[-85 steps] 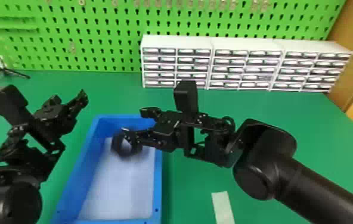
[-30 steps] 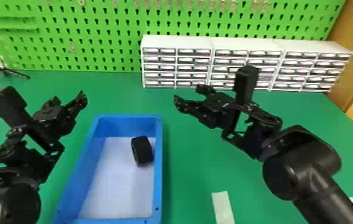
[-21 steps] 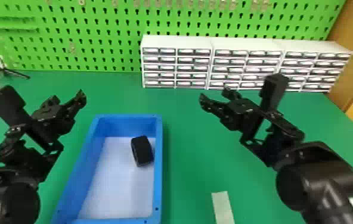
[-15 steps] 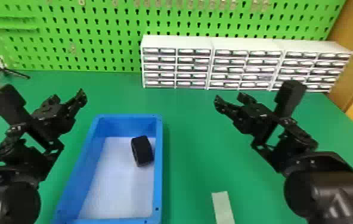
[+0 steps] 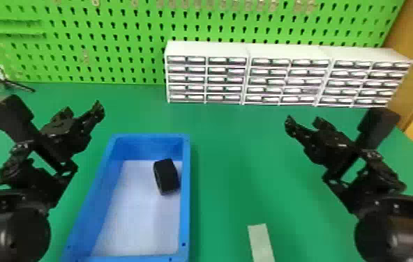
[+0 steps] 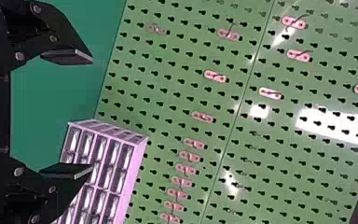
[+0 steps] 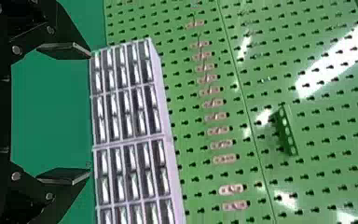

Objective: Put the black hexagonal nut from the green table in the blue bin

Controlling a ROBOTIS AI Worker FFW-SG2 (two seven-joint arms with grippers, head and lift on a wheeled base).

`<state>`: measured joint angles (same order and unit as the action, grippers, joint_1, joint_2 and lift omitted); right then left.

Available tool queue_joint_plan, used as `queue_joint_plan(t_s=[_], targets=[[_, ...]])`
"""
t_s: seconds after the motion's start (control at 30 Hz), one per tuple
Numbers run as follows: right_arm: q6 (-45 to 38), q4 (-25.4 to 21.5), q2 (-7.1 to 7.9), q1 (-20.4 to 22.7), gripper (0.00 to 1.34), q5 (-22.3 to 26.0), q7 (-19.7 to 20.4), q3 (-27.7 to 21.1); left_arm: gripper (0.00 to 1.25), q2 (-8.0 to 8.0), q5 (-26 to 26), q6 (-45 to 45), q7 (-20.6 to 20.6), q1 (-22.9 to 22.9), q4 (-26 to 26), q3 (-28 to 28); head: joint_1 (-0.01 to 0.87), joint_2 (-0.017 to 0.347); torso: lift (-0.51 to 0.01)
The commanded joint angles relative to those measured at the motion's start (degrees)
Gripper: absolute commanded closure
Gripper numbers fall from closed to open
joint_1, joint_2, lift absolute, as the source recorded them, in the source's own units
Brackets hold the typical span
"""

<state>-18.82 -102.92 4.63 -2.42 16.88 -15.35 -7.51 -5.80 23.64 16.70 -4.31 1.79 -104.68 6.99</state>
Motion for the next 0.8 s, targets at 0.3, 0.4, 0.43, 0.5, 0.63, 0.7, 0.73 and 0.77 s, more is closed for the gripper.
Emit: queue_joint_plan(t_s=[0.3, 0.4, 0.43, 0.5, 0.63, 0.7, 0.73, 0.77], targets=[[1.6, -0.09, -0.41, 1.89, 0.38, -0.18, -0.39, -3.04, 0.43, 0.0, 0.18, -0.09, 0.0, -0.12, 0.09, -0.04, 0.692, 0.008, -0.097], [1.6, -0.09, -0.41, 1.89, 0.38, -0.18, -0.39, -3.04, 0.43, 0.0, 0.18, 0.0, 0.0, 0.06, 0.09, -0.04, 0.692, 0.008, -0.097], [1.6, -0.09, -0.41, 1.89, 0.38, -0.18, -0.39, -3.04, 0.43, 0.0, 0.18, 0.0, 0.0, 0.14, 0.09, -0.04, 0.692, 0.008, -0.097], [2.21, -0.09, -0.5, 1.89, 0.38, -0.18, -0.39, -3.12, 0.43, 0.0, 0.18, 0.0, 0.0, 0.23, 0.09, 0.13, 0.692, 0.008, -0.097], [2.56, -0.09, -1.12, 1.98, 0.38, -0.18, -0.39, -3.65, 0.43, 0.0, 0.18, -0.18, 0.0, 0.32, 0.09, -0.04, 0.692, 0.008, -0.097], [2.56, -0.09, -1.38, 2.07, 0.38, -0.18, -0.39, -4.0, 0.43, 0.0, 0.18, -0.18, 0.0, 0.41, 0.09, -0.13, 0.692, 0.008, -0.097], [2.56, -0.09, -1.38, 2.07, 0.38, -0.18, -0.39, -4.0, 0.43, 0.0, 0.27, -0.18, 0.0, 0.41, 0.09, -0.13, 0.692, 0.008, -0.097], [2.56, -0.09, -1.29, 2.07, 0.38, -0.18, -0.39, -4.0, 0.43, 0.0, 0.18, -0.18, 0.0, 0.41, 0.09, -0.13, 0.692, 0.008, -0.097]])
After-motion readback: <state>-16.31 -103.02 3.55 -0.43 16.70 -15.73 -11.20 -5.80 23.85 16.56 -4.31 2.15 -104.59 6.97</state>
